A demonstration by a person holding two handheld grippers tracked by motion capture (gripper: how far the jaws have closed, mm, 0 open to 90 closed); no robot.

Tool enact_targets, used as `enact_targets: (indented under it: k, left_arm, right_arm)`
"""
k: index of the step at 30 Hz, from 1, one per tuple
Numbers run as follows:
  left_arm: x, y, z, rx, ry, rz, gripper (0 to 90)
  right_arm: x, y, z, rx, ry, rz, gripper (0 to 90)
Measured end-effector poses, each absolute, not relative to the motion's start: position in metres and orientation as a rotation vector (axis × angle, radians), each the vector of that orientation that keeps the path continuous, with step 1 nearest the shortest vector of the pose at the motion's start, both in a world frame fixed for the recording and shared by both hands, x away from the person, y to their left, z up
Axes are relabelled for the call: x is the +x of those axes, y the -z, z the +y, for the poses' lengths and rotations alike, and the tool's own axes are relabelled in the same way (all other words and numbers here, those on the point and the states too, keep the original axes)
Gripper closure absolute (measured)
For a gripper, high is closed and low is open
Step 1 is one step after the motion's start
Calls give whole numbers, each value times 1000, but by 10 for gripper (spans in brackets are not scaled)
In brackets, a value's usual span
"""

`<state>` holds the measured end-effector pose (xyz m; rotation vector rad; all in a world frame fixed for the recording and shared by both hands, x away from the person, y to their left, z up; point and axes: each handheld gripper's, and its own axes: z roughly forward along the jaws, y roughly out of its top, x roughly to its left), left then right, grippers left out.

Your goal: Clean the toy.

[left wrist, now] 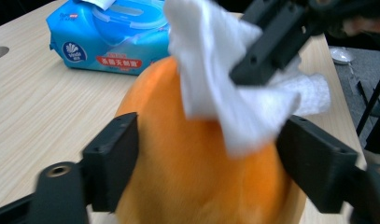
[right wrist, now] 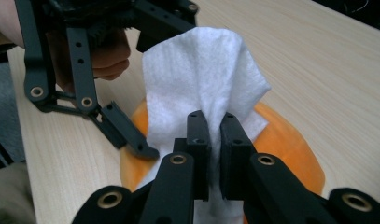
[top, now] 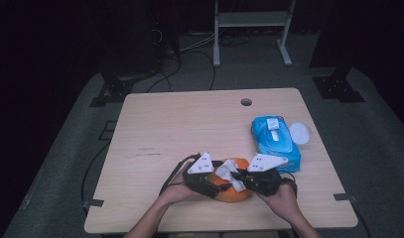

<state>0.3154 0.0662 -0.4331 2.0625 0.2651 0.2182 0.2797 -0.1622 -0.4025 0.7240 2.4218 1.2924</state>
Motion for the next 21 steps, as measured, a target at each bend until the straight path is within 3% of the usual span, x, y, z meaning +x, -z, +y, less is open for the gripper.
enact_targets:
  k: [9, 14, 21]
  left_arm:
    - [324, 438, 82, 2062, -189, 299, 286]
    - [322, 429, 74, 2027, -163, 328, 146]
    - [324, 433, 79, 2049, -173, 301, 298]
  right_arm:
    - [290, 409, -196, 879, -1291, 2383, 835]
    - [286, 407, -185, 844, -1292, 2374, 836]
    - [281, 403, -173, 766, -1344, 2393, 835]
